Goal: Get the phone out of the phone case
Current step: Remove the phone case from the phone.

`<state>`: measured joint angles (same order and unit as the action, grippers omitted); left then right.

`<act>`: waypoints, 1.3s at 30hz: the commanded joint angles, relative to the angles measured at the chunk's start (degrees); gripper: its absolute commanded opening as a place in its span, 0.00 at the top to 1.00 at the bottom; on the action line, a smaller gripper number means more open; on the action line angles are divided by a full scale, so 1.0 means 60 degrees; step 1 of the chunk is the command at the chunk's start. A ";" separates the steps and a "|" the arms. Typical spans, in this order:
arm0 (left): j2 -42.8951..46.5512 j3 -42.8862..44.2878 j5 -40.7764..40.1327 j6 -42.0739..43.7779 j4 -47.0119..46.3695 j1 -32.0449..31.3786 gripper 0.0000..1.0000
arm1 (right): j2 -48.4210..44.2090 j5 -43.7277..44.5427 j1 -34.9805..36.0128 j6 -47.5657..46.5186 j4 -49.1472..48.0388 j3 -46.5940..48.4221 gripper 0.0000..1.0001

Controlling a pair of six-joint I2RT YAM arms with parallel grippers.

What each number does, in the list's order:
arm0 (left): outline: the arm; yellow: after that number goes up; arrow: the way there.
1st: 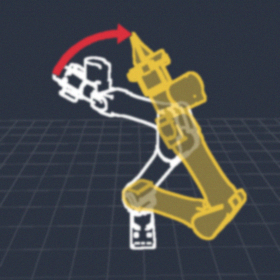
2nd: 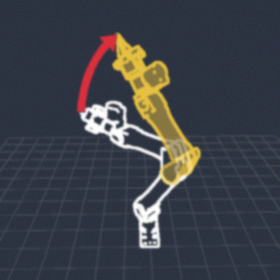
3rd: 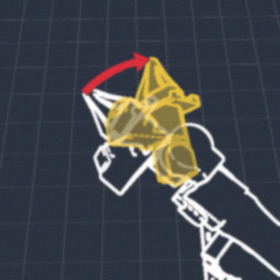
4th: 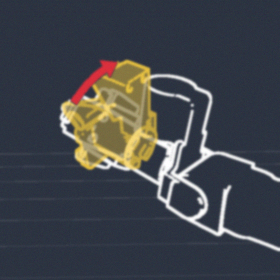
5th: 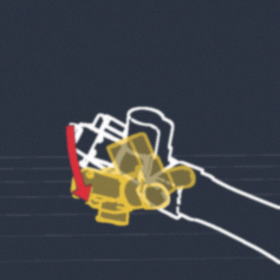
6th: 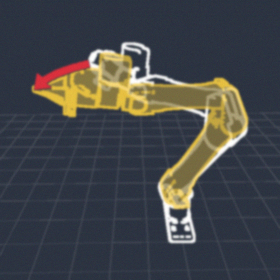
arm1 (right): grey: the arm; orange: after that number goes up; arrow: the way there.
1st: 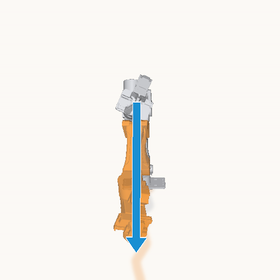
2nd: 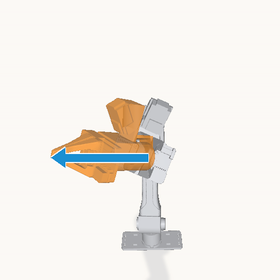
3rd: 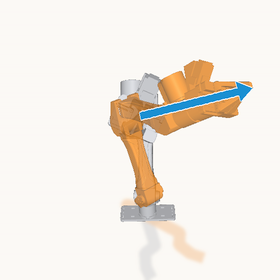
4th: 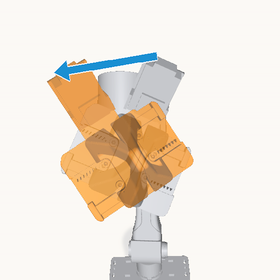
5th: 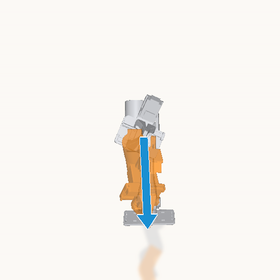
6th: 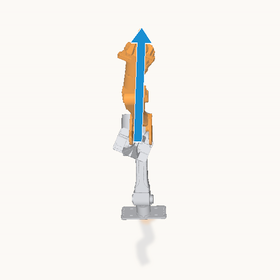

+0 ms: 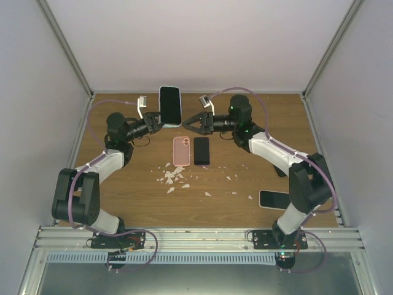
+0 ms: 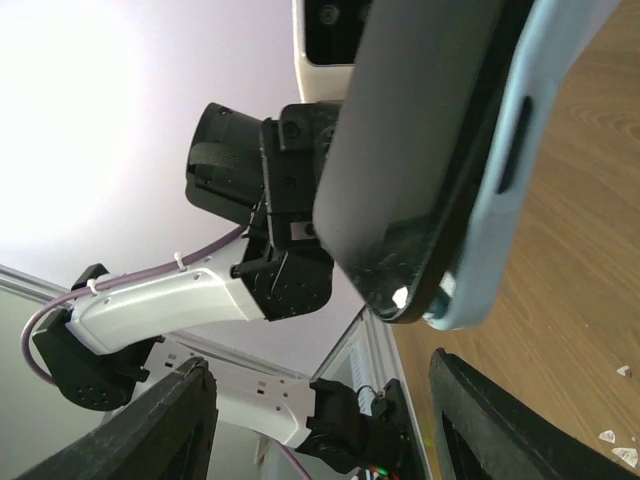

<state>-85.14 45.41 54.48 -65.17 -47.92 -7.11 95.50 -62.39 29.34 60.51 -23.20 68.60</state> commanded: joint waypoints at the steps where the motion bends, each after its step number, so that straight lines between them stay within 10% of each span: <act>1: 0.0316 -0.0072 0.0133 0.0037 -0.1597 0.0050 1.00 | 0.0198 0.0103 0.0119 0.0342 -0.0234 0.0000 0.42; 39: 0.0567 0.0368 0.0626 0.2218 -0.0171 -0.0897 1.00 | 0.0783 0.0153 0.0170 0.0908 -0.0711 0.0783 0.61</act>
<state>-84.42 45.28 54.19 -57.25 -48.66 -8.97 99.13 -63.02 29.28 65.43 -24.40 70.41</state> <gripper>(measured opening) 0.086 0.400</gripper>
